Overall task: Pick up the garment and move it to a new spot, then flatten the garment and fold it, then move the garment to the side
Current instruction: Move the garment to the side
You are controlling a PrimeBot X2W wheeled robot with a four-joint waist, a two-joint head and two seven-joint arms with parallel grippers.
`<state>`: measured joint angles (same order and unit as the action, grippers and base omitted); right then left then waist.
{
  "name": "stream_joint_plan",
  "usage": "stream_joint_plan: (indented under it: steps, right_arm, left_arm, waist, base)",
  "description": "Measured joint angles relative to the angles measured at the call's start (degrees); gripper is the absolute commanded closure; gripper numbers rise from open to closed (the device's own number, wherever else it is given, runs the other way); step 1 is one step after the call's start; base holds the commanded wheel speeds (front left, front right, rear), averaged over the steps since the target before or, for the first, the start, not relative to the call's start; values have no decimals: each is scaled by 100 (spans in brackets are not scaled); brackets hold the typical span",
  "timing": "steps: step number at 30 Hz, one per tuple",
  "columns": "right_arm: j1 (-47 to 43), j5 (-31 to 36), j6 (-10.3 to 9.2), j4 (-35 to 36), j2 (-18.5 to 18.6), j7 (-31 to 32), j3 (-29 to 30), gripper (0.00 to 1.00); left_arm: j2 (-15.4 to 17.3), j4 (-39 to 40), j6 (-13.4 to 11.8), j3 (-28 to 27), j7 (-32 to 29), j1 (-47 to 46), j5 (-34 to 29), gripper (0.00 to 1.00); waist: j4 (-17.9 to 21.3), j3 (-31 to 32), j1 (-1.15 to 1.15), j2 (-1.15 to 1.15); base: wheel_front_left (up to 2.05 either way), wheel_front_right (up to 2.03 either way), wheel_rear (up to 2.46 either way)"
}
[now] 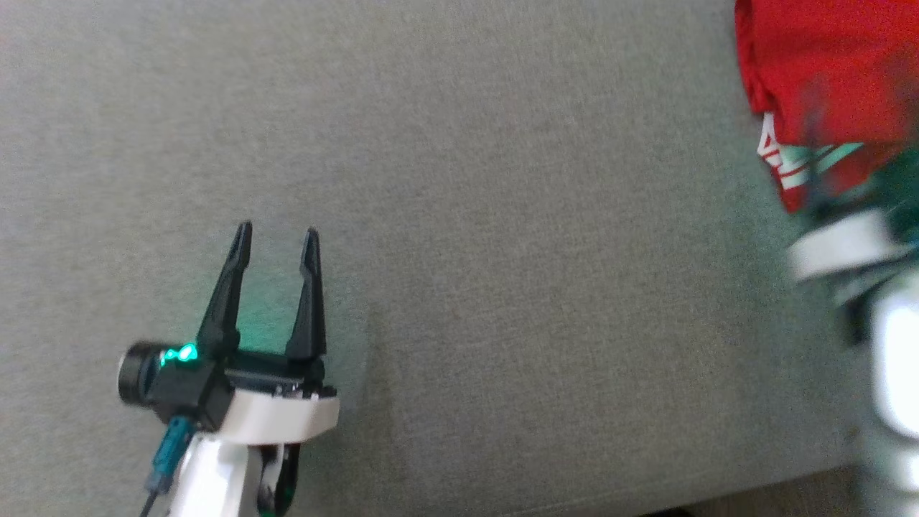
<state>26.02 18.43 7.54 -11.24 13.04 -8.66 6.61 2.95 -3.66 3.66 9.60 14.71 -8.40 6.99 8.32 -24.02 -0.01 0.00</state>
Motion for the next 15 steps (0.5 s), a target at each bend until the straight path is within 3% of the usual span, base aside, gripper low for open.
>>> stream_joint_plan:
  steps: [3, 7, 10, 15]
  right_arm:
    - [-486, -545, 0, -535, -481, -392, -434, 0]
    - [-913, -1401, 0, -1033, -739, -558, -1087, 0]
    - [-1244, -2001, 0, -849, -848, -565, -1403, 0]
    - [-2058, -2459, 0, -339, -929, -571, -1546, 0]
  left_arm:
    - [0, -64, -144, 58, 0, 208, 207, 0]
    - [0, -101, -457, 132, 0, 567, 421, 0]
    - [1, 36, -708, 122, 1, 841, 464, 0]
    - [2, 250, -843, 121, 0, 1391, 461, 0]
  waist:
    - [-100, 293, 0, 0]
    - [-274, 738, -1, 0]
    - [-419, 1083, -1, 0]
    - [-660, 1657, -1, 0]
  base:
    - [0, 0, 0]
    - [0, 0, 0]
    - [0, 0, 0]
    - [0, 0, 0]
